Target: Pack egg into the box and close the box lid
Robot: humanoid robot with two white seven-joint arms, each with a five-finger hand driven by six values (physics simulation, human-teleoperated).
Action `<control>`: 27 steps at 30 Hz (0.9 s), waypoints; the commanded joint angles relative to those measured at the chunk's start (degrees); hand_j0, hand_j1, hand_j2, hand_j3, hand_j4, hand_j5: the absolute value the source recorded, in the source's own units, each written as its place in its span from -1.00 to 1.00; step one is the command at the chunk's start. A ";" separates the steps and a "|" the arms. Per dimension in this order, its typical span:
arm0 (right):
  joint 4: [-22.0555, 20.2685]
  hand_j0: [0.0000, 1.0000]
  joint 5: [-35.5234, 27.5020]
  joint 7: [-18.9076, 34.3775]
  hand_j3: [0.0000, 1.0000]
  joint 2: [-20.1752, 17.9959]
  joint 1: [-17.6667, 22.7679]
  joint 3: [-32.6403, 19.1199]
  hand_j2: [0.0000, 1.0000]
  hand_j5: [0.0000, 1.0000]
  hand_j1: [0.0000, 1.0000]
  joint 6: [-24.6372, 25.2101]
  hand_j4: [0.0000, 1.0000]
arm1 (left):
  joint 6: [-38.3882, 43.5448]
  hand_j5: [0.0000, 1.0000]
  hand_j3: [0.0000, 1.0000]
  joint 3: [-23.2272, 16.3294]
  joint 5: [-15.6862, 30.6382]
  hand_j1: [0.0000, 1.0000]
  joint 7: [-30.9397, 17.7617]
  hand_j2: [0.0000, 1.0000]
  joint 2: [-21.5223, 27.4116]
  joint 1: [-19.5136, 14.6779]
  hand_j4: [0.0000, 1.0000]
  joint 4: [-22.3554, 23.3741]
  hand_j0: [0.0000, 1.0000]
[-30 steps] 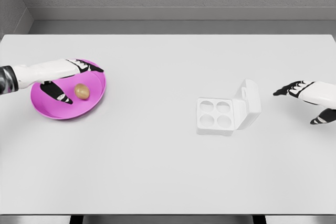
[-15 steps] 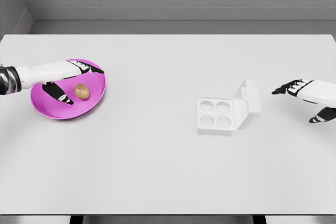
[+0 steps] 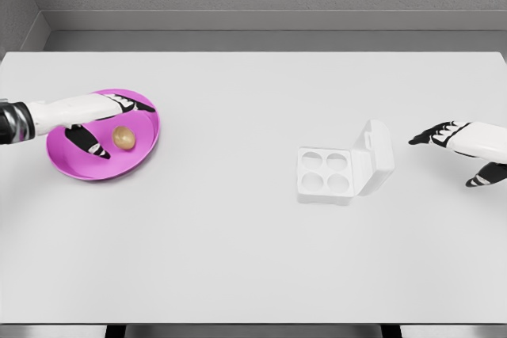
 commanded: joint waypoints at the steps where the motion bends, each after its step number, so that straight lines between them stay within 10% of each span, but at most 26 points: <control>1: -0.01 1.00 -0.34 -0.01 1.00 -0.08 0.00 -0.01 1.00 1.00 1.00 0.12 1.00 | 0.15 0.99 0.99 0.04 0.30 0.99 0.02 0.99 -0.34 0.00 0.99 0.17 0.99; 27: 0.07 1.00 -0.34 -0.10 1.00 -0.08 0.18 -0.01 1.00 1.00 1.00 0.12 1.00 | 1.75 0.87 0.87 -0.57 3.11 0.87 0.02 0.87 0.19 -1.49 0.87 1.31 0.87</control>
